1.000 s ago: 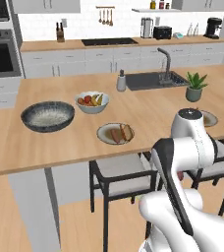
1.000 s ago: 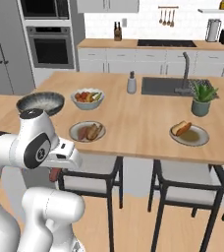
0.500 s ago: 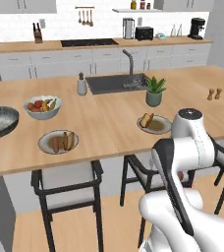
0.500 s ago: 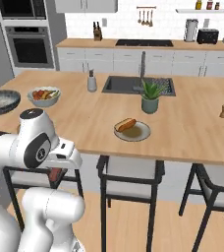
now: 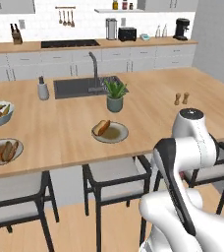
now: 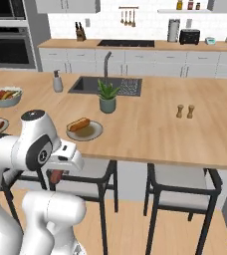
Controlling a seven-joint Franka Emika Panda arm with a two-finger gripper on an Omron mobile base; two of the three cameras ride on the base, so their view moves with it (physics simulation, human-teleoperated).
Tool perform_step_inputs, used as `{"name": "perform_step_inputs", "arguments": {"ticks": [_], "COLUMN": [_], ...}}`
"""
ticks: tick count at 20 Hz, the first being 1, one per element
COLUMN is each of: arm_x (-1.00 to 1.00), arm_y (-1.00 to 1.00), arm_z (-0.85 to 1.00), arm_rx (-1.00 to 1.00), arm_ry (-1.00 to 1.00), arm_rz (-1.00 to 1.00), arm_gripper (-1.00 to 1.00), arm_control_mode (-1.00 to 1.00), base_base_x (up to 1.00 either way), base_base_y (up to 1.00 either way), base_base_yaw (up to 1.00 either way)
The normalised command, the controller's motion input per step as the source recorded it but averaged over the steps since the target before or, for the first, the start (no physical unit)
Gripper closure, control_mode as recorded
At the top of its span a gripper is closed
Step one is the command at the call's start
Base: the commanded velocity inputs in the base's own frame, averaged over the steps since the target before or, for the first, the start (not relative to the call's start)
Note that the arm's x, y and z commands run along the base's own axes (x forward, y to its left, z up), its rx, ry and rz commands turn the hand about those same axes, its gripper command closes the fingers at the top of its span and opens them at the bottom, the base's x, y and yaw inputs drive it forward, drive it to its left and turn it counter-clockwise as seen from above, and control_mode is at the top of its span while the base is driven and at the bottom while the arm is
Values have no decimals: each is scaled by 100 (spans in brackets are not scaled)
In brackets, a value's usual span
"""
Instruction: Place one bun and one sausage from the bowl on each plate.
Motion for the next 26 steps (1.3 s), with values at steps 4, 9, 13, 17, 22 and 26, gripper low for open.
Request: {"name": "perform_step_inputs", "arguments": {"ticks": [4,9,13,17,22,26], "arm_x": [0,0,0,0,0,0], "arm_y": [0,0,0,0,0,0], "arm_z": [0,0,0,0,0,0], "arm_rx": [0,0,0,0,0,0], "arm_ry": [0,0,0,0,0,0], "arm_rz": [0,0,0,0,0,0], "arm_gripper": [100,100,100,100,100,100], "arm_control_mode": [100,100,100,100,100,100], "base_base_x": [70,45,15,8,52,48], "base_base_y": [-9,25,64,70,31,4], "base_base_yaw": [-1,0,0,0,-1,0]}}
